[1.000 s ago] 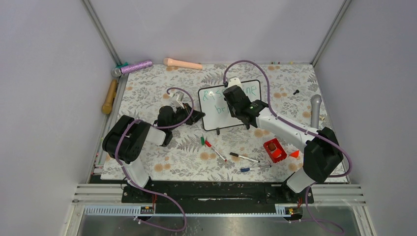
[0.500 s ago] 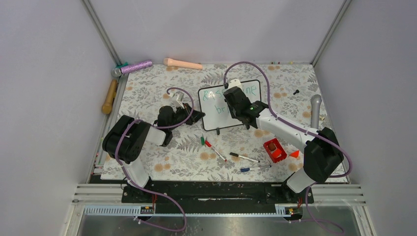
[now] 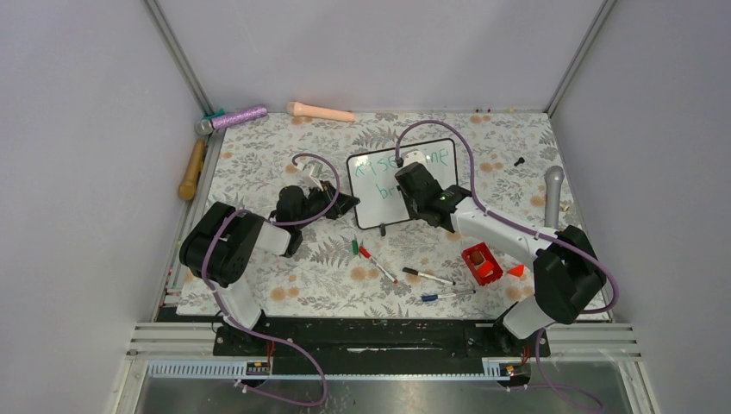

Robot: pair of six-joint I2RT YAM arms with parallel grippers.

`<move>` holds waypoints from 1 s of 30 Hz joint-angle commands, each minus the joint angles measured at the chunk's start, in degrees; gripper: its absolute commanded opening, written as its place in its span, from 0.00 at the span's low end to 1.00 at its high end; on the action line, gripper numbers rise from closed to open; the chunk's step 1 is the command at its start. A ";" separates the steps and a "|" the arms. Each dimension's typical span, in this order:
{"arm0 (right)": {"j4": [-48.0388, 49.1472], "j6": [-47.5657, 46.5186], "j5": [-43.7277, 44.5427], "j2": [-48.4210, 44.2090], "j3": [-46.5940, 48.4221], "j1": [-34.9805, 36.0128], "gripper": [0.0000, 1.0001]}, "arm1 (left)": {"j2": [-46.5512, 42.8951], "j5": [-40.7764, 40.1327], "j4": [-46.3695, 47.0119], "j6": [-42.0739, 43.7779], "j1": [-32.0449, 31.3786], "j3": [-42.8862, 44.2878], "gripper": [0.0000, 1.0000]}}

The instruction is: Write a sentence on the whiteboard

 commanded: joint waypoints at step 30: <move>3.40 -0.94 -1.28 -6.71 2.11 -2.24 0.00 | 0.30 -0.21 3.87 -1.09 1.38 0.36 0.00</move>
